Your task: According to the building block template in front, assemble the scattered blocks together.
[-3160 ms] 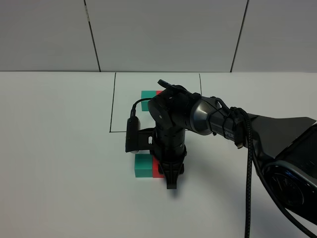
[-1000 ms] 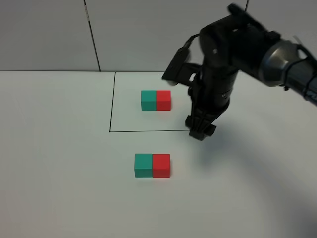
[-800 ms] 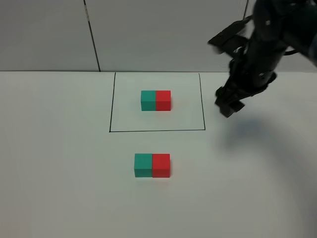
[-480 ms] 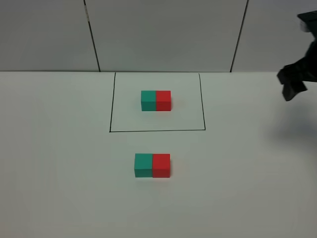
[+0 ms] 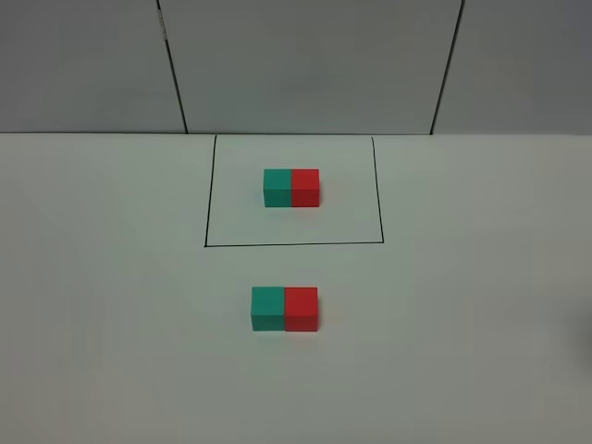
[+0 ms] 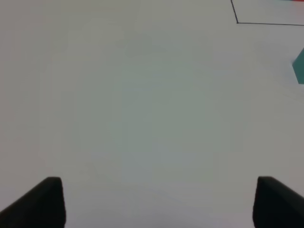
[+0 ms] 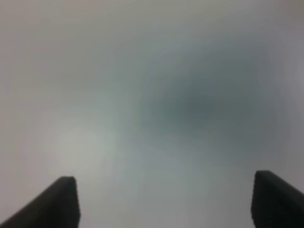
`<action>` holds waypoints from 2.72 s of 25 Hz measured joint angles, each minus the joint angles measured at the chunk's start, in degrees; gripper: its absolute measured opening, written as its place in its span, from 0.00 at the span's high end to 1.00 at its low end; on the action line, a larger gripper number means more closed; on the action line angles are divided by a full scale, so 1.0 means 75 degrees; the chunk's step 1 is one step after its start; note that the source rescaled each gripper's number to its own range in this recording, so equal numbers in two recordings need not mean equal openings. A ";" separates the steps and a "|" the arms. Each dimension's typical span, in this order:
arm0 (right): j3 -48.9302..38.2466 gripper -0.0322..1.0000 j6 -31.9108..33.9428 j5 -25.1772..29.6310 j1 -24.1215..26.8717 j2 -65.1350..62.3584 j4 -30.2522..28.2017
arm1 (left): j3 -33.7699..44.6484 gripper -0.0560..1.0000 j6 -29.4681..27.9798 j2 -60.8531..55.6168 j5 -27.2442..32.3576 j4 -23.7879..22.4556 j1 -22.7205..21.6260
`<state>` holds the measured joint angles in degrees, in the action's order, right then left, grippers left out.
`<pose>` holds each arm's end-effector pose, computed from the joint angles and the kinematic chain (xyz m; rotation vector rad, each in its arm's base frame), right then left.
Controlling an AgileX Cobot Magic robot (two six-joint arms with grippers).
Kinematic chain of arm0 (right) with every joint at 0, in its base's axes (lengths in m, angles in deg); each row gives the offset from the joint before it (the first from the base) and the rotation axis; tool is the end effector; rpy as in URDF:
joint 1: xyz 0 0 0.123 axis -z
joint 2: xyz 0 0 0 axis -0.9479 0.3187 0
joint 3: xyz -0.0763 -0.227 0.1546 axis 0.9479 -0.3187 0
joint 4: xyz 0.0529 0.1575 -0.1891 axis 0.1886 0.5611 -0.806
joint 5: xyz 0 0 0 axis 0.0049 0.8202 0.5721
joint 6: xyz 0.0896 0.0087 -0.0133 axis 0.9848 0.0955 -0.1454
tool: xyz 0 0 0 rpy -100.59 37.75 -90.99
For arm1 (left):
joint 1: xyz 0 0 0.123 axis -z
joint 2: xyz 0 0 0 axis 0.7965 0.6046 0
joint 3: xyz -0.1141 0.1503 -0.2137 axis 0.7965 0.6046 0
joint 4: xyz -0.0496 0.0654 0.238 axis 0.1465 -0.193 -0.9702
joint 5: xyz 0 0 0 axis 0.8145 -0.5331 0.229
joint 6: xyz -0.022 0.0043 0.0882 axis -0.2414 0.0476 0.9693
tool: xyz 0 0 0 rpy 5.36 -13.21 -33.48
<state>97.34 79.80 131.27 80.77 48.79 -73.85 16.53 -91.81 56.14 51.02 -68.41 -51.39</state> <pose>0.2423 -0.0381 0.3204 0.0581 2.7456 -0.0504 -0.0009 -0.0035 0.2649 -0.0112 2.0884 -0.0904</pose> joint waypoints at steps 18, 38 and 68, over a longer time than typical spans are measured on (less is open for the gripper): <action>-0.3689 0.08 0.0973 -0.0074 -0.0766 -0.5498 -0.0364 | 0.0000 0.11 0.0000 0.0000 0.0000 0.0000 0.0000; -0.3746 0.40 0.0902 0.0807 -0.1140 -0.7669 -0.0370 | 0.0000 0.11 0.0000 0.0000 0.0000 0.0000 0.0000; -0.4328 0.44 0.1088 0.0753 -0.1252 -0.9031 -0.0524 | 0.0000 0.11 0.0000 0.0000 0.0000 0.0000 0.0000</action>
<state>64.88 87.96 136.92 71.38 -18.94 -77.79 16.53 -91.81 56.14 51.02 -68.41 -51.39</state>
